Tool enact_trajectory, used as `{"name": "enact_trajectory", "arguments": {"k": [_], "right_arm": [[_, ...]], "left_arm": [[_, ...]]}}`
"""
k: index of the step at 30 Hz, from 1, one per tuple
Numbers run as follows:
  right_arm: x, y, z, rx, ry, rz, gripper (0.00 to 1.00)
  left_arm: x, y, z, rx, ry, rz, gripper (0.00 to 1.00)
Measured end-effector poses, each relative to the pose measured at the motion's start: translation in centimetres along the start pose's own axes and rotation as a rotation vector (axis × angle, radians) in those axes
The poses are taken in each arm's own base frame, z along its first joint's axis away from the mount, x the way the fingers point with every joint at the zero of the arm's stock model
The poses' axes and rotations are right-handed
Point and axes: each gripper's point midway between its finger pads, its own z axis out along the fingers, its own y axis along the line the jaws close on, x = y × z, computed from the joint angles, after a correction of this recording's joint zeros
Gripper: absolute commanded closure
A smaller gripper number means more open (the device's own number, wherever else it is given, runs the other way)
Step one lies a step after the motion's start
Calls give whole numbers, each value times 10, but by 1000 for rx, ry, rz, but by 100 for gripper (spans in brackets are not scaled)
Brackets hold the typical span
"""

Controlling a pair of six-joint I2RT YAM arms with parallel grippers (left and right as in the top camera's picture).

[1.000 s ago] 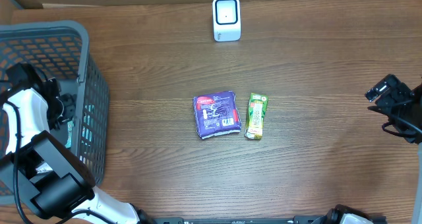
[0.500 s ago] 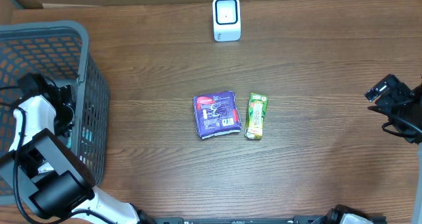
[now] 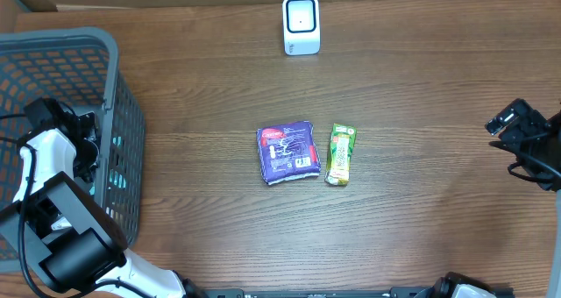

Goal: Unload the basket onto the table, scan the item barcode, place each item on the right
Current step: 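Reach the left gripper into the basket and grasp the teal wipes packet, then carry the teal wipes packet out and place it right of the tea box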

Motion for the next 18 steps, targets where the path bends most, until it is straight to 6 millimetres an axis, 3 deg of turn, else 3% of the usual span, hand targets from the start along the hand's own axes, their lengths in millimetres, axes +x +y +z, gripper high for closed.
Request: {"name": "enact_trajectory", "arguments": {"k": [5,9,14,18], "right_arm": [[0,0,0,0,-1,0,0],[0,0,0,0,0,0,0],[0,0,0,0,0,0,0],[0,0,0,0,0,0,0]], "left_arm": [[2,-1,-7,6,27,-24,80],[-10,1,-30,17,47,-38,80],[-58,5,-98,26,-56,-65,73],[-93,0,-176,69,-200,-115,72]]}}
